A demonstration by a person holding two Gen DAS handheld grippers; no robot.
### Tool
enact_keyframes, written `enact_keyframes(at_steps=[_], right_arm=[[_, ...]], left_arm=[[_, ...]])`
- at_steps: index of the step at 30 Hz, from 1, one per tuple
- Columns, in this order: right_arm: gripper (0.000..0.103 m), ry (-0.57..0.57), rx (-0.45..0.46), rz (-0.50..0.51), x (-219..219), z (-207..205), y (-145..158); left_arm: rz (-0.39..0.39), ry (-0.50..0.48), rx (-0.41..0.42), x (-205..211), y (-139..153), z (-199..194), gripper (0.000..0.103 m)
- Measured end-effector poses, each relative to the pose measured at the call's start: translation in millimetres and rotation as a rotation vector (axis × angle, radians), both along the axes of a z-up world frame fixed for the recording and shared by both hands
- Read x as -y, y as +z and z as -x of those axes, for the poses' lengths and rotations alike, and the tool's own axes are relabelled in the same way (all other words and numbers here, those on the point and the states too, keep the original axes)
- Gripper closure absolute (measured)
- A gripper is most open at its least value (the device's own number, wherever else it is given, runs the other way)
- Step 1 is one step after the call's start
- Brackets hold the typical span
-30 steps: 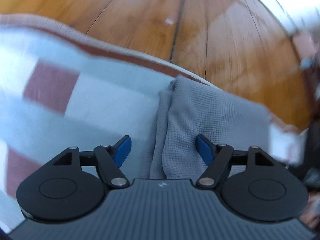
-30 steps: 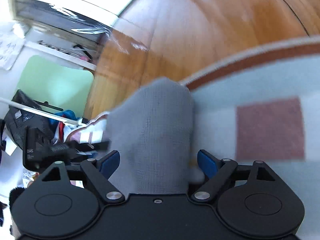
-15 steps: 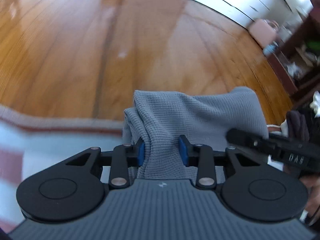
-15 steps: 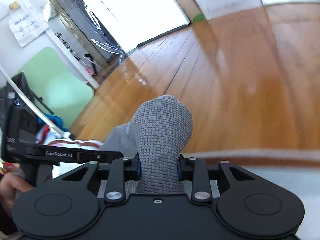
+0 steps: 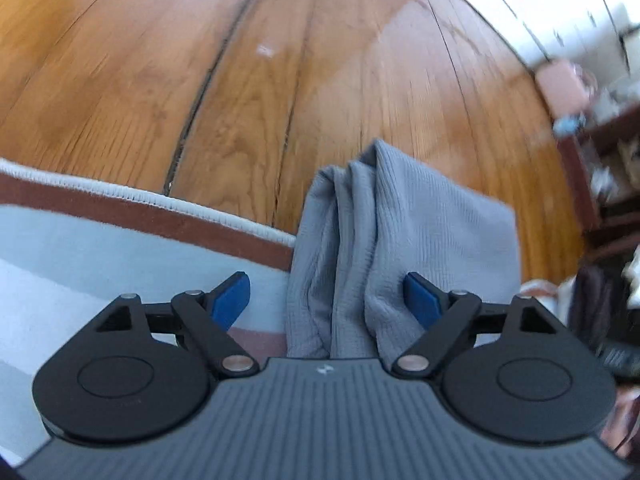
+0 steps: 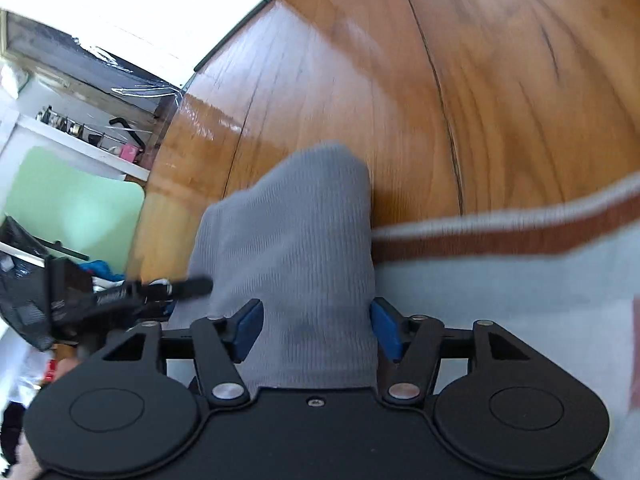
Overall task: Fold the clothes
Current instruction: 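Lift the folded grey sweatshirt bundle with both grippers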
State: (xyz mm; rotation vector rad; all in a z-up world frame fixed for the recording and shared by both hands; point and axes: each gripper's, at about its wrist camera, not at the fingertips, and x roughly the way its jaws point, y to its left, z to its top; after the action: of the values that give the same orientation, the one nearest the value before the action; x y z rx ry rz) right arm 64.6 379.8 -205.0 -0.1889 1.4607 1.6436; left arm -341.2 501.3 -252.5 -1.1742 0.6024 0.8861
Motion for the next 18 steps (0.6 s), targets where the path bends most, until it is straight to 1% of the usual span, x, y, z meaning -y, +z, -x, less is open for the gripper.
enact_keyframes(at_steps=[2,3,4,5,6,7,9,10,11,12,14,15,18], right_arm=[[0.038,-0.004,-0.004,0.006,-3.1,3.0,-3.5],[0.038,-0.005,-0.006,0.009,-4.7,4.5,-5.3],[0.037,-0.002,-0.010,0.011,-8.0,7.9,-7.8],[0.037,0.001,-0.015,0.013,-11.3,11.1,-10.4],[0.037,0.002,-0.026,0.019,-12.7,9.4,-13.7],[0.037,0.006,-0.041,0.024,-16.1,10.8,-17.0],[0.037,0.008,-0.061,0.029,-22.9,18.7,-23.2],[0.036,0.006,-0.072,0.026,-26.1,24.7,-25.9],[0.036,0.002,-0.082,0.023,-28.0,25.5,-27.1],[0.036,-0.004,-0.093,0.024,-29.3,24.5,-28.6],[0.035,-0.010,-0.113,0.021,-30.2,24.9,-31.3],[0.036,-0.013,-0.123,0.020,-30.7,25.1,-32.6],[0.037,-0.016,-0.127,0.024,-31.1,25.6,-33.7]], left_arm=[[-0.045,0.001,-0.021,-5.7,0.4,-1.5,0.019],[-0.066,-0.028,-0.036,-8.1,-1.8,-7.8,0.019],[-0.083,-0.059,-0.045,-10.4,-4.4,-13.7,0.016],[-0.068,-0.093,-0.011,-11.7,-9.6,-16.2,0.014],[-0.058,-0.125,0.027,-12.6,-14.4,-18.3,0.000],[-0.069,-0.131,0.080,-11.6,-17.6,-17.9,0.000],[-0.014,-0.106,0.176,-14.0,-27.5,-14.7,0.001],[0.011,-0.093,0.219,-14.7,-31.9,-12.9,0.012],[0.037,-0.079,0.262,-15.5,-36.2,-11.0,0.028],[0.057,-0.068,0.296,-15.9,-40.1,-9.5,0.059],[0.019,-0.090,0.261,-12.8,-37.8,-12.4,0.065],[-0.004,-0.099,0.244,-10.6,-32.7,-14.5,0.067],[-0.074,-0.154,0.164,-3.8,-18.2,-30.1,0.067]])
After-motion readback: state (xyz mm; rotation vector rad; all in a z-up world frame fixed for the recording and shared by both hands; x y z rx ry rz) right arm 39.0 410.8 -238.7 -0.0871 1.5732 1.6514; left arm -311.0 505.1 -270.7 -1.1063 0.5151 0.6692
